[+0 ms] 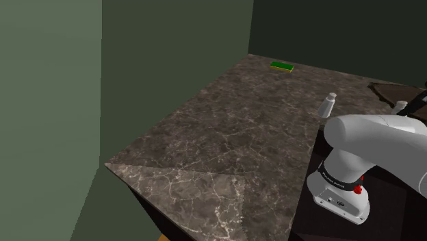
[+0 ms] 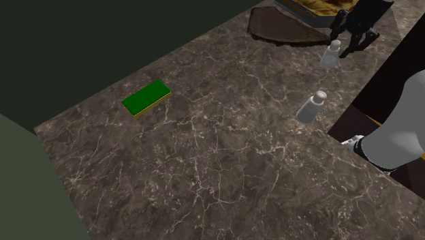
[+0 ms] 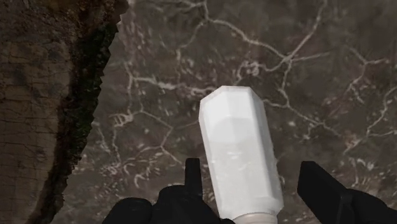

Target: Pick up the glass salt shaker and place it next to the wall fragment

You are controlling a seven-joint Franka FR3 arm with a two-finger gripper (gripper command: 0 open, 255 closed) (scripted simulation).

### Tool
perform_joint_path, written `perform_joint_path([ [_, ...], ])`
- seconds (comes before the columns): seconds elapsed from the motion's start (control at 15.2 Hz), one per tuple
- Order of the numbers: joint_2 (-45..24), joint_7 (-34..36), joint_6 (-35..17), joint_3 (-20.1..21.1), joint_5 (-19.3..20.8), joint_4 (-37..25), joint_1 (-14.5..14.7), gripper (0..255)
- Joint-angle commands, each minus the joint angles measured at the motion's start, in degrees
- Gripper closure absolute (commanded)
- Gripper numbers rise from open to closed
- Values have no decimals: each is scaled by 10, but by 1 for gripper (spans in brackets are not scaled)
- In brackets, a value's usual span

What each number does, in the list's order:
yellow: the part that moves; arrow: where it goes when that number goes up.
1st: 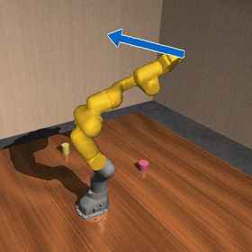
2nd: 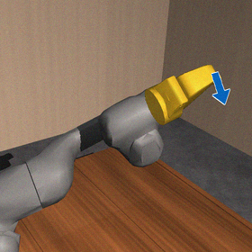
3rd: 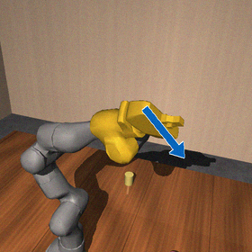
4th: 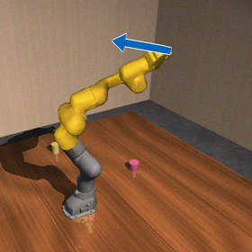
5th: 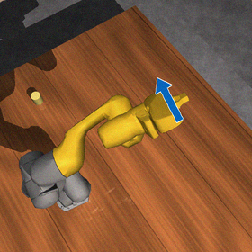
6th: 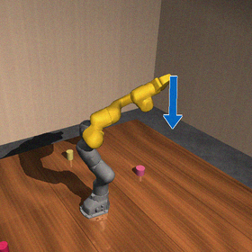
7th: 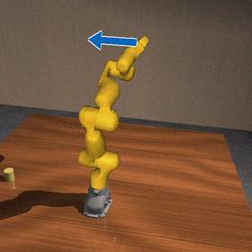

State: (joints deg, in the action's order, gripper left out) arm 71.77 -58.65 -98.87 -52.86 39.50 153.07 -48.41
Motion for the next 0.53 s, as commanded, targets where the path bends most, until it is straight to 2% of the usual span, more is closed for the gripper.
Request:
perform_joint_path([
  [0.0, 0, 0, 0, 0, 0, 0, 0, 0],
  [0.26, 0, 0, 0, 0, 0, 0, 0, 0],
  [0.46, 1, -7, 49, 40, -35, -47, 6, 0],
])
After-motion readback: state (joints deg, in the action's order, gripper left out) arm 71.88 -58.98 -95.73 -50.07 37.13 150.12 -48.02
